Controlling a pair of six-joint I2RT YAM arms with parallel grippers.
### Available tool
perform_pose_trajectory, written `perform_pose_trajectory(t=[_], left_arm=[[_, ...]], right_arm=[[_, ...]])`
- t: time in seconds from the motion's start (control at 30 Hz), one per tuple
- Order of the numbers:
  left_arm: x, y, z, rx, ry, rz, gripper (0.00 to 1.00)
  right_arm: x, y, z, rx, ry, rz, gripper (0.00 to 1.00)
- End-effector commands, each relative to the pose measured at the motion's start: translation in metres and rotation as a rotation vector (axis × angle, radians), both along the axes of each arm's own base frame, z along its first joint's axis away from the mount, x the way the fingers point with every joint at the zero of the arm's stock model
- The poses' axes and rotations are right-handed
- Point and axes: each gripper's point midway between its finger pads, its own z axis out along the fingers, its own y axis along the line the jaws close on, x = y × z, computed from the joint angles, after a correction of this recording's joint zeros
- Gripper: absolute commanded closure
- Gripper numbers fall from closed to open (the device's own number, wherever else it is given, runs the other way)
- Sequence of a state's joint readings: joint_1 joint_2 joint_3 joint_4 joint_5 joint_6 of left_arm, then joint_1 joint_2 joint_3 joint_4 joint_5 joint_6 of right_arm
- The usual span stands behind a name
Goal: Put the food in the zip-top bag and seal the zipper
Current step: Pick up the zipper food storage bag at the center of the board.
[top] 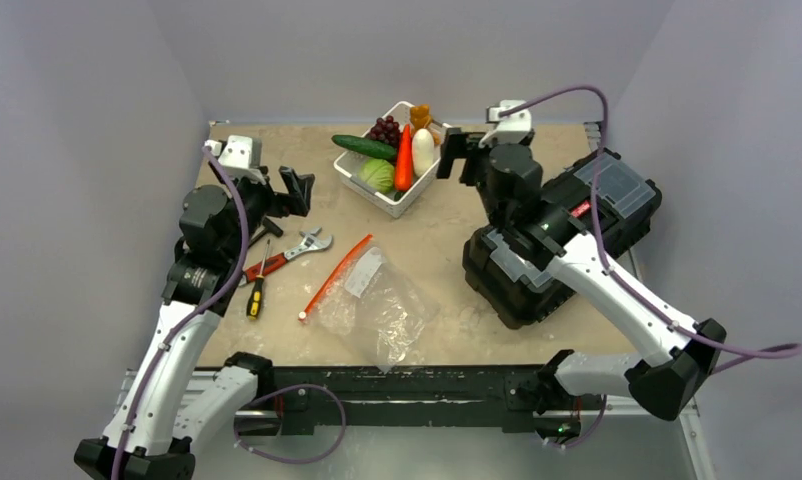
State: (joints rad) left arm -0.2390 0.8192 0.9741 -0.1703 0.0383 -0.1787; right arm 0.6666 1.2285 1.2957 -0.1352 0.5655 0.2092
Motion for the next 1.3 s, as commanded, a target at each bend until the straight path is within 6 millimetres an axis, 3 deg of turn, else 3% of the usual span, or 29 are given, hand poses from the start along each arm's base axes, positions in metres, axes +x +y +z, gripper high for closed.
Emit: perform_pose_trajectory(t=[0.0,0.17,0.27,0.4,0.53,0.67,0.8,0.87,0.97,1.07,1.27], left_arm=[[-0.001,0.011,0.005,0.017,-0.007,0.064,0.02],[-0.004,0.036,0.005,0.017,-0.015,0.201,0.02],[-0.001,0.04,0.0,0.021,0.01,0.23,0.02],[0.01,0.029,-0.013,0.014,0.085,0.199,0.02],[0.024,0.018,-0.039,0.017,0.219,0.177,0.01],[0.034,-0.015,-0.078,0.025,0.391,0.047,0.0],[0.035,-0.049,-0.124,0.015,0.644,-0.106,0.01],[0.031,-0.063,-0.144,0.012,0.744,-0.181,0.02],[0.026,-0.068,-0.179,0.05,0.892,-0.224,0.03],[0.021,-0.076,-0.213,0.049,1.024,-0.266,0.05],[0.012,-0.092,-0.245,0.04,1.172,-0.335,0.07]], right_arm=[[-0.013,0.034,0.002,-0.002,0.006,0.057,0.01],[-0.026,0.091,-0.021,-0.033,0.064,0.196,0.01],[-0.038,0.128,-0.041,-0.042,0.123,0.306,0.01],[-0.071,0.18,-0.076,-0.056,0.204,0.514,0.01],[-0.112,0.206,-0.111,-0.091,0.258,0.661,0.01],[-0.158,0.226,-0.151,-0.101,0.333,0.806,0.01],[-0.192,0.229,-0.197,-0.145,0.413,0.865,0.01],[-0.196,0.222,-0.218,-0.179,0.451,0.848,0.01],[-0.196,0.207,-0.241,-0.223,0.495,0.798,0.01],[-0.196,0.201,-0.249,-0.216,0.497,0.781,0.01],[-0.201,0.201,-0.259,-0.172,0.527,0.778,0.05]])
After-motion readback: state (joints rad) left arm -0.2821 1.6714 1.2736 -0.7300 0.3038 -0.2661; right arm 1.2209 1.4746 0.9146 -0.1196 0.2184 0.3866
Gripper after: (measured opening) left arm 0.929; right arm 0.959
